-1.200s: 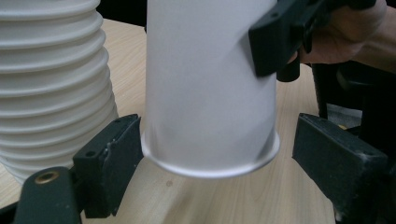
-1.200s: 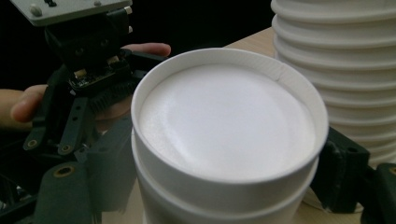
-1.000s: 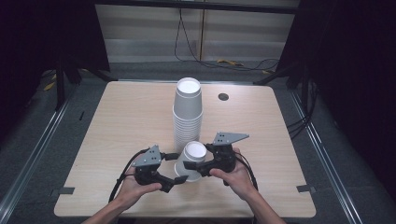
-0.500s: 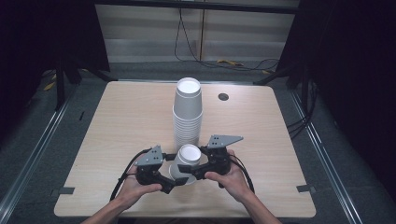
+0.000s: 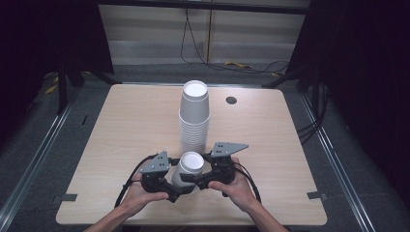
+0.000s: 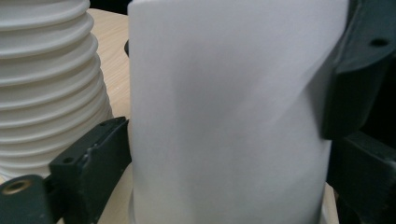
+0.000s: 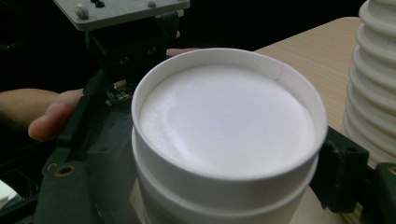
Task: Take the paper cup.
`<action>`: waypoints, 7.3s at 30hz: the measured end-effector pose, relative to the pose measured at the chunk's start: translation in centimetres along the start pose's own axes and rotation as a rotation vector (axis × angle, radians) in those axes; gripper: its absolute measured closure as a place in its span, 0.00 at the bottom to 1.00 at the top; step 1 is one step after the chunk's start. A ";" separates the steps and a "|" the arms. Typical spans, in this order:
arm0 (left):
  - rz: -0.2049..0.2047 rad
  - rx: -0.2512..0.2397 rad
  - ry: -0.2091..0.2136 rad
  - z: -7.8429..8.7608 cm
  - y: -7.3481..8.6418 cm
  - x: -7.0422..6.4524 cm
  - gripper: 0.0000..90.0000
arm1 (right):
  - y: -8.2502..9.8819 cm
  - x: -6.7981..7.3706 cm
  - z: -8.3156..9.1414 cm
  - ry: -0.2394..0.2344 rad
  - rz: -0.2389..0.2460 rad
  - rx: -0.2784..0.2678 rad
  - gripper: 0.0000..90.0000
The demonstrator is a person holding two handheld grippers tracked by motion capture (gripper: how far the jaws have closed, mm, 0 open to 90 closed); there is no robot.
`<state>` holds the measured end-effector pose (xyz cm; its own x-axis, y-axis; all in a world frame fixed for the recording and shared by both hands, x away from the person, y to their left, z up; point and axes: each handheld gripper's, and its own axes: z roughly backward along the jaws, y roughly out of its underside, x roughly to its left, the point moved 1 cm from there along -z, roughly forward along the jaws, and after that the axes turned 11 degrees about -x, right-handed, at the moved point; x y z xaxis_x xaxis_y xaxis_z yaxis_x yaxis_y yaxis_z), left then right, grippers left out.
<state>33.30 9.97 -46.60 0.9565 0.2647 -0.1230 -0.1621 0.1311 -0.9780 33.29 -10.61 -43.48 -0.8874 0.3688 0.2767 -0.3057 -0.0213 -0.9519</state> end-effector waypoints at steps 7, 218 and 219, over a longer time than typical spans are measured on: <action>-0.036 0.006 0.012 0.1 0.0 -0.2 0.07 | 0.2 0.1 -0.3 -0.014 -0.011 -0.011 0.24; -0.293 0.354 0.177 -1.1 -2.8 -1.5 0.15 | -0.7 0.0 0.7 -0.139 0.185 0.558 0.24; -0.284 0.345 0.176 -1.0 -2.9 -1.5 0.15 | -0.7 0.0 0.8 -0.140 0.186 0.563 0.24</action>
<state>32.62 8.22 -43.72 0.9963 0.0102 0.0853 0.0693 0.4918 -0.8679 33.23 -11.33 -42.74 -0.9687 0.1871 0.1634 -0.2429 -0.5757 -0.7807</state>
